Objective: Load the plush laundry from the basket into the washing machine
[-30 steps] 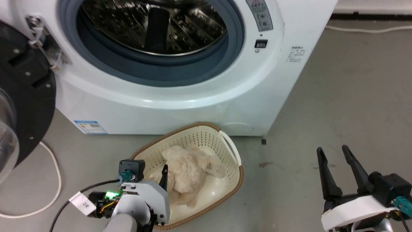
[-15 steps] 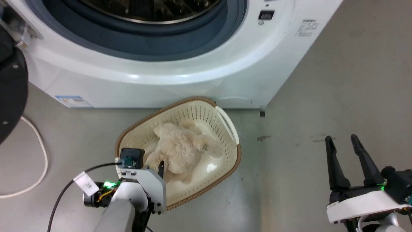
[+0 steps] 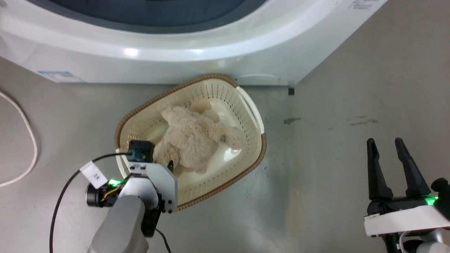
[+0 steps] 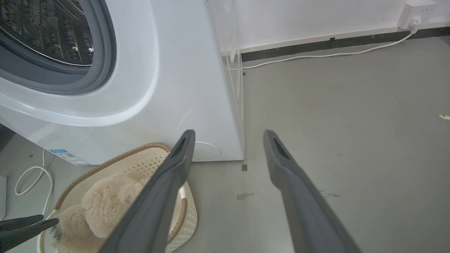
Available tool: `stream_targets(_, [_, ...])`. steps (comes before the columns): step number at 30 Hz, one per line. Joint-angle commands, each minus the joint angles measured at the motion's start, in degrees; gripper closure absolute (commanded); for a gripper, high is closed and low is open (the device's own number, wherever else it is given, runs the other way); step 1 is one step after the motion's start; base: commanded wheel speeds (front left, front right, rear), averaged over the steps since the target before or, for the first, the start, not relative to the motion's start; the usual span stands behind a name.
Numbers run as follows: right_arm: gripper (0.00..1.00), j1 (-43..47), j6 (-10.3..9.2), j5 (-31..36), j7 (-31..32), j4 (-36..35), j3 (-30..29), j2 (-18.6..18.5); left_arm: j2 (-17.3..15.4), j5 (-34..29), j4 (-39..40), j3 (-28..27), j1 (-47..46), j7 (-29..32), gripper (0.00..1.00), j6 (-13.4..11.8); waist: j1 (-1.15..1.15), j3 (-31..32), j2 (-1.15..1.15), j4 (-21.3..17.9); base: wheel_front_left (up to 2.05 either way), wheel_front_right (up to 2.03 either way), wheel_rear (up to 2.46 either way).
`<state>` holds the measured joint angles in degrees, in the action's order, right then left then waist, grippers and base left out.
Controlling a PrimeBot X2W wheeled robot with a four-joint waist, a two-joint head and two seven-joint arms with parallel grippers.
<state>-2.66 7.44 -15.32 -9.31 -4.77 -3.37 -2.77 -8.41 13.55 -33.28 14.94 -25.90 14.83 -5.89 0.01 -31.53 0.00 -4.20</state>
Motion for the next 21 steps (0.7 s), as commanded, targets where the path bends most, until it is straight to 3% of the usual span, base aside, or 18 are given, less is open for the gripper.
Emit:
stream_targets(1, [0.0,-1.06,0.03,-1.1,-0.79,-0.61,-0.31,-0.07,-0.58,0.75,-1.44,0.82,-2.31,0.48,0.0,-0.32,-0.01,-2.25,0.0,0.06,0.0,0.0,0.0])
stream_targets(21, [0.0,-2.42,0.04,-6.75,-3.3,-1.66,-0.72,-0.09,-3.07,3.75,-9.67,7.22,-14.02,7.35,0.0,-0.21,-0.01,-13.62,0.0,-1.92,0.0,0.0,0.0])
